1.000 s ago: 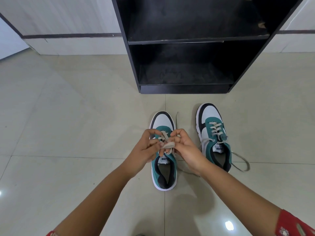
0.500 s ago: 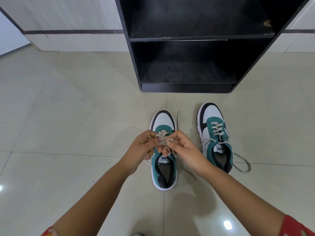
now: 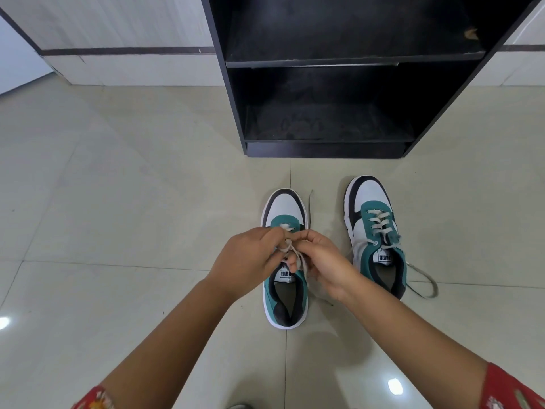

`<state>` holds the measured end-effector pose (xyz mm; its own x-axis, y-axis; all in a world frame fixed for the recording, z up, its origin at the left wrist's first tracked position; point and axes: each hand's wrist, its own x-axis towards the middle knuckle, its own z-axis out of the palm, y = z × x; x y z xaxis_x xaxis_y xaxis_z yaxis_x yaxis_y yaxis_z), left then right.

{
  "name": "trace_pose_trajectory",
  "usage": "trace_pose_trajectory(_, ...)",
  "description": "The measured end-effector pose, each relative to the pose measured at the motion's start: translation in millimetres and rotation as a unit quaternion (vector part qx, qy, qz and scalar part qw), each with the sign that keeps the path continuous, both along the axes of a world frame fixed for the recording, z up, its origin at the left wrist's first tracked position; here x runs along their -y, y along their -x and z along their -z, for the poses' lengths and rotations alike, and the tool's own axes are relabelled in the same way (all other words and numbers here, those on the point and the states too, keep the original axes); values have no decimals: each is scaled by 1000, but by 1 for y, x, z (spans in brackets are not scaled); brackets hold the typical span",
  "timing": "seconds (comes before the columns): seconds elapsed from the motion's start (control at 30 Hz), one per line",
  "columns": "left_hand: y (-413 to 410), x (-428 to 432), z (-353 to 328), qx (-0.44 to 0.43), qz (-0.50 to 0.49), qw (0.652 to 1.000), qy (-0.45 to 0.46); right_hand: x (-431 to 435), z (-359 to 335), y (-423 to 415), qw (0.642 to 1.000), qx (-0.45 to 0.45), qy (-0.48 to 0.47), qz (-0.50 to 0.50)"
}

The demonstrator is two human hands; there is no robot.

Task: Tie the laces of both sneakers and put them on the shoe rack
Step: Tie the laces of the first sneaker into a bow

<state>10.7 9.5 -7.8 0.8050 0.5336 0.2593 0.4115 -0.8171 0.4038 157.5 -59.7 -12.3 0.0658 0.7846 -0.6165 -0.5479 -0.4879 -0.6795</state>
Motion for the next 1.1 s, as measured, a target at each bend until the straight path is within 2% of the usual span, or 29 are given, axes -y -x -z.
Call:
trace_pose_trajectory(0.07,0,0,0,-24,-11,1000,-2,3,1,-1,999,-39,-1,13)
trace_pose_trajectory(0.1,-1,2,-1,-33,-44,998,36,5,1,-2,999,-42,-9,12)
trace_pose_trajectory(0.13,-3,3,-4,-36,-100,987,122,6,1,-3,999,-27,-19,3)
trace_pose_trajectory(0.17,-6,3,-7,-22,-168,955,245,8,2,-4,999,5,-32,-11)
trace_pose_trajectory(0.23,-10,-2,-12,8,-254,821,511,12,1,-2,987,134,-69,-55)
trace_pose_trajectory(0.27,-10,-4,-14,13,-268,759,593,16,1,0,970,215,-86,-80)
trace_pose_trajectory(0.3,-9,-5,-17,17,-279,719,637,20,0,3,947,289,-99,-102)
trace_pose_trajectory(0.33,-8,-5,-17,26,-289,698,655,24,1,5,922,352,-107,-117)
trace_pose_trajectory(0.4,-7,-4,-18,47,-311,682,660,29,4,8,877,445,-125,-130)
trace_pose_trajectory(0.47,-8,-1,-18,50,-315,690,650,31,7,10,832,521,-136,-134)
trace_pose_trajectory(0.53,-8,1,-19,53,-316,698,641,30,9,7,823,535,-133,-133)
trace_pose_trajectory(0.6,-5,0,-19,76,-330,694,635,31,8,3,856,493,-112,-107)
trace_pose_trajectory(0.7,5,-3,-13,114,-368,672,633,34,6,-1,933,358,-23,-19)
trace_pose_trajectory(0.73,9,-2,-9,126,-383,644,650,35,5,-1,957,290,6,16)
trace_pose_trajectory(0.8,15,2,-1,169,-393,544,722,36,7,-1,992,86,32,91)
trace_pose_trajectory(0.87,17,8,6,221,-396,444,773,38,7,-2,978,-128,15,165)
trace_pose_trajectory(0.9,18,10,10,237,-403,420,778,40,7,-3,965,-181,10,189)
trace_pose_trajectory(0.97,20,10,15,251,-424,415,765,41,10,-6,961,-189,24,202)
trace_pose_trajectory(1.1,21,7,22,244,-453,473,715,39,6,-10,985,-39,69,156)
